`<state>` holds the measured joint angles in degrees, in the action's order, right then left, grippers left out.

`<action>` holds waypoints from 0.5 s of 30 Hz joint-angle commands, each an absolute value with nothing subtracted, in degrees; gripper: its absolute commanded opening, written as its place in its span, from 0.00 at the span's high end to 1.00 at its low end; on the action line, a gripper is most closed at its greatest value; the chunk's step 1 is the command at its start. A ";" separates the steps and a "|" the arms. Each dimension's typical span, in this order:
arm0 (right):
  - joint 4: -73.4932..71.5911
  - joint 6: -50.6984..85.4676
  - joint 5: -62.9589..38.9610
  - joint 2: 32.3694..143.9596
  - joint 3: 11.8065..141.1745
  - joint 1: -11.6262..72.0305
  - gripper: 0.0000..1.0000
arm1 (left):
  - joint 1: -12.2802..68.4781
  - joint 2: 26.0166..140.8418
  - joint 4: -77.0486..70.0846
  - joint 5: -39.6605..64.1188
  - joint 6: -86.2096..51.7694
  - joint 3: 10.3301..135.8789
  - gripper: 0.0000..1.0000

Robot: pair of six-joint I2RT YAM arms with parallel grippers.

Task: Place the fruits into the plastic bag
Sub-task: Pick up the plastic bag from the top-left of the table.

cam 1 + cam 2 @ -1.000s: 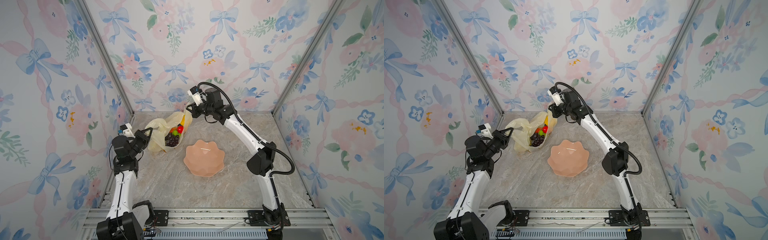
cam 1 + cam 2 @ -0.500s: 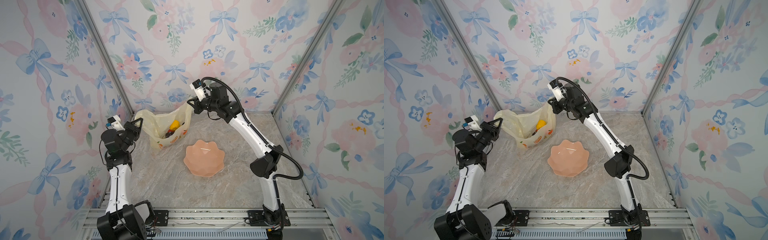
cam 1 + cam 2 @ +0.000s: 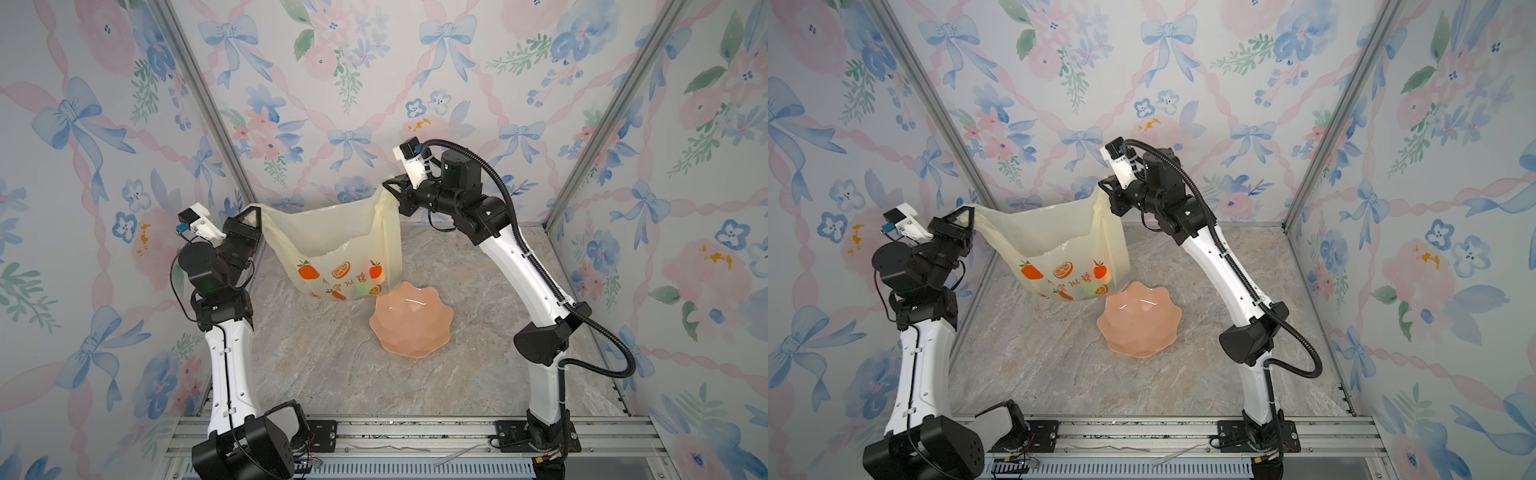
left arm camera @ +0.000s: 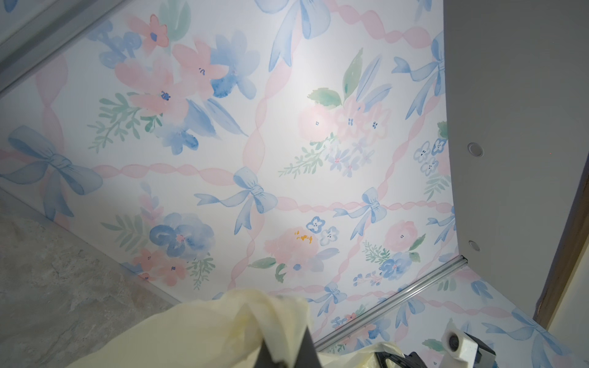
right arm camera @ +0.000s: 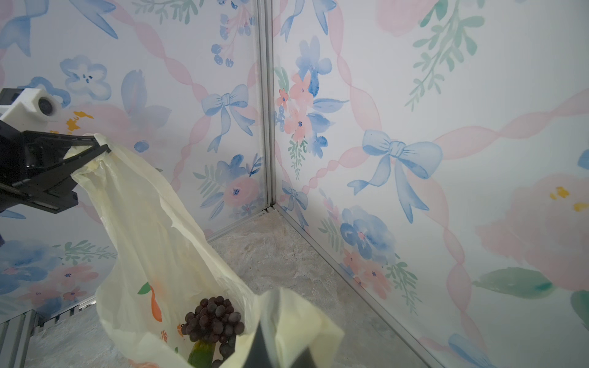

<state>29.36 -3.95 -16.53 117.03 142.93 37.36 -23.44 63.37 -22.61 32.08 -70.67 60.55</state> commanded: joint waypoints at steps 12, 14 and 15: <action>20.55 -3.09 -13.00 114.04 146.78 35.99 1.00 | -4.50 77.10 -23.52 24.50 -62.15 83.06 1.00; 21.19 -2.79 -13.17 114.99 148.35 35.65 1.00 | -1.60 80.50 -22.40 25.18 -61.44 87.25 1.00; 21.56 -2.53 -13.18 115.18 149.04 35.31 1.00 | -0.34 82.00 -22.31 25.40 -61.43 89.04 1.00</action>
<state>25.65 -3.84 -14.24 116.55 145.29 36.21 -2.48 79.83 -21.50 25.71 -64.42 84.82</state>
